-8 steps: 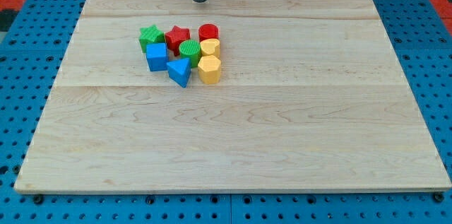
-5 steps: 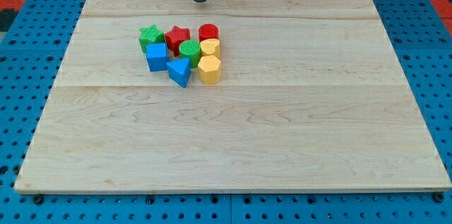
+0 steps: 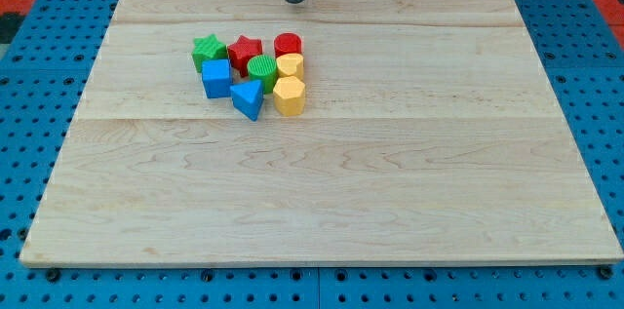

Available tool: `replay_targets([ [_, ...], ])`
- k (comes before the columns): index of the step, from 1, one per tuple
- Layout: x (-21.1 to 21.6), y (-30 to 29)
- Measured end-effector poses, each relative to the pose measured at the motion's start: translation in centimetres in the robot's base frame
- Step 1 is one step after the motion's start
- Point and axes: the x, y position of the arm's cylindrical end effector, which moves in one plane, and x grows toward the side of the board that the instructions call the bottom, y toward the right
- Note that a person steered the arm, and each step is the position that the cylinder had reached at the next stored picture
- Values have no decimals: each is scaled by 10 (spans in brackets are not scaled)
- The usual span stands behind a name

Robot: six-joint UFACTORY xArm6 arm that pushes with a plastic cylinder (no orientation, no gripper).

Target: Separate the blue triangle from the group of blocks

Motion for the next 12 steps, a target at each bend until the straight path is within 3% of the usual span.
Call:
replay_targets([
  [3,10,17],
  [4,44,17],
  [12,46,60],
])
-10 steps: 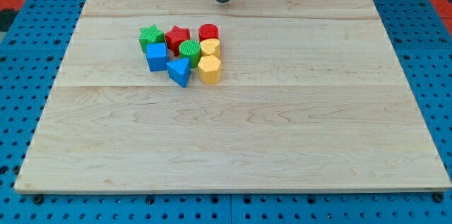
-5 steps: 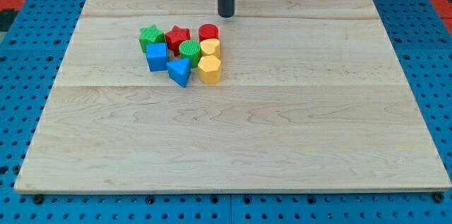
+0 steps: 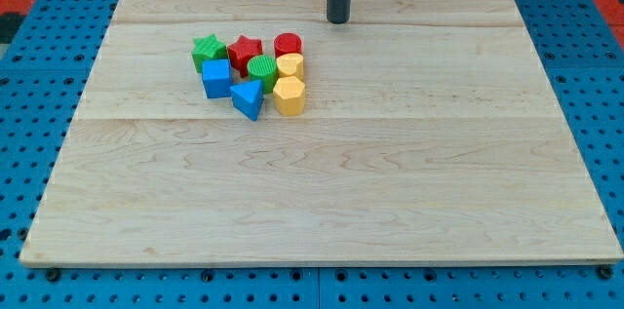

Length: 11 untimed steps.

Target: Separate the blue triangle from the group of blocks

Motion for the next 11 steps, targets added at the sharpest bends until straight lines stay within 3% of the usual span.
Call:
replay_targets([
  [2,0,6],
  [3,1,-21],
  [5,12,-141],
  [6,37,-169],
  [7,79,-172],
  [9,117,-183],
  [11,184,-85],
])
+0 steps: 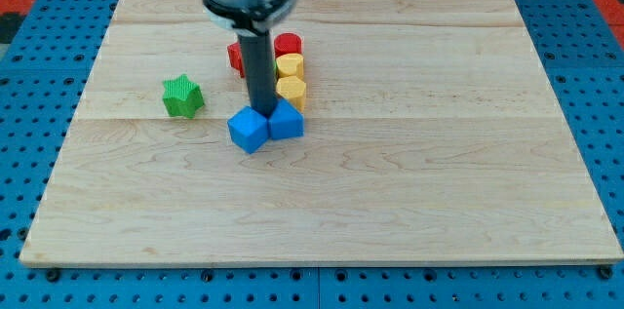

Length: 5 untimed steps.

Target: Separate the blue triangle from the group of blocks

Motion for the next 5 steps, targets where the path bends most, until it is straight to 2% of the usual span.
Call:
replay_targets([
  [2,47,92],
  [3,54,104],
  [4,86,149],
  [5,109,138],
])
